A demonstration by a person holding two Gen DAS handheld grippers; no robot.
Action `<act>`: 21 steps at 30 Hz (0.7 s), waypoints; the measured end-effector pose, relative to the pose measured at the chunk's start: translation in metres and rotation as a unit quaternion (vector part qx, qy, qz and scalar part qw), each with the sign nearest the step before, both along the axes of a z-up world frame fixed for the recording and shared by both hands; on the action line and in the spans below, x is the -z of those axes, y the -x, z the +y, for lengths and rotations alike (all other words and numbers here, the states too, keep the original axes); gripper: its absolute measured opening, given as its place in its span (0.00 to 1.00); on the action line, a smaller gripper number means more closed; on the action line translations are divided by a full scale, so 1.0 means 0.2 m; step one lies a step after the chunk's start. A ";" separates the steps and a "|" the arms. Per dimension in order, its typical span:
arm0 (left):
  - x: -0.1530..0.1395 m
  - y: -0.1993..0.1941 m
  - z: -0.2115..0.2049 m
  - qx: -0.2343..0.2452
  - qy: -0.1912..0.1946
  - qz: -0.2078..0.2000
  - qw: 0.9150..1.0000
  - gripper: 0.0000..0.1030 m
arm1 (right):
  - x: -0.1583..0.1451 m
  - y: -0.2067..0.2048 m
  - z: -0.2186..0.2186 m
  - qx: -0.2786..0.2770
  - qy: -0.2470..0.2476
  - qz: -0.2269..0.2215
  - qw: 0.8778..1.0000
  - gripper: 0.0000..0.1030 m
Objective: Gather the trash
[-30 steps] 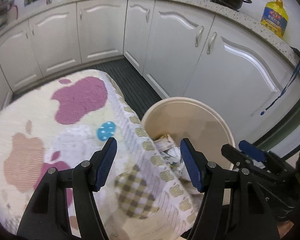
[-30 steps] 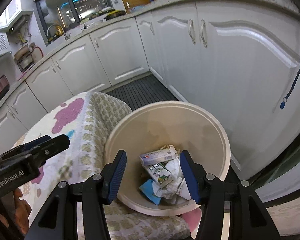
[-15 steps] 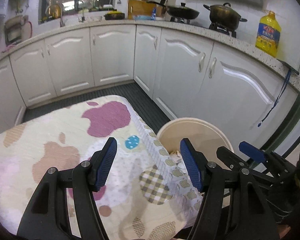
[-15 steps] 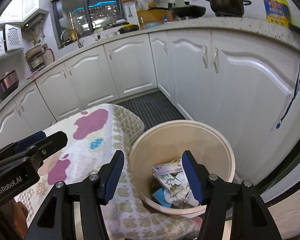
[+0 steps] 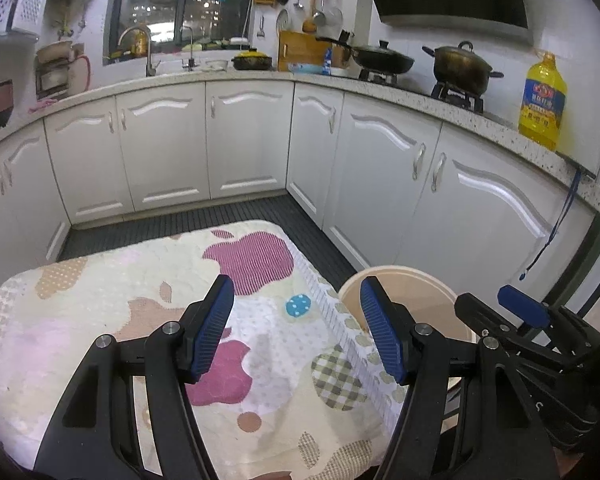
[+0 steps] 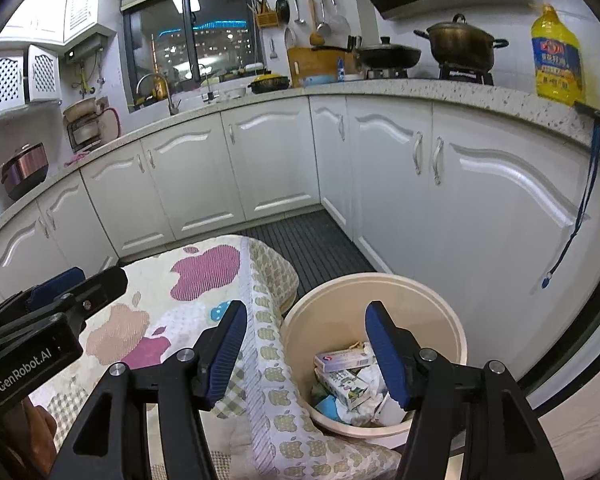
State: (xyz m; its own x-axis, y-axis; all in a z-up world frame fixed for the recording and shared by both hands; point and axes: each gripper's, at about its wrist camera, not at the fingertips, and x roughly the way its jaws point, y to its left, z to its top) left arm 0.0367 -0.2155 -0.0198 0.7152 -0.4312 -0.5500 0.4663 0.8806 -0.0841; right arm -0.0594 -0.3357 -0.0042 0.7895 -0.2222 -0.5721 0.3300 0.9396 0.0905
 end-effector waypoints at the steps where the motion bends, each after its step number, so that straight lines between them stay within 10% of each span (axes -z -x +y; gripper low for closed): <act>1: -0.01 0.01 0.01 0.000 0.002 -0.005 1.000 0.63 | -0.01 0.01 0.01 0.002 0.003 -0.004 1.000 0.58; 21: -0.06 0.07 0.00 0.015 0.015 -0.036 0.999 0.63 | -0.10 0.11 0.02 0.029 0.038 -0.058 0.997 0.67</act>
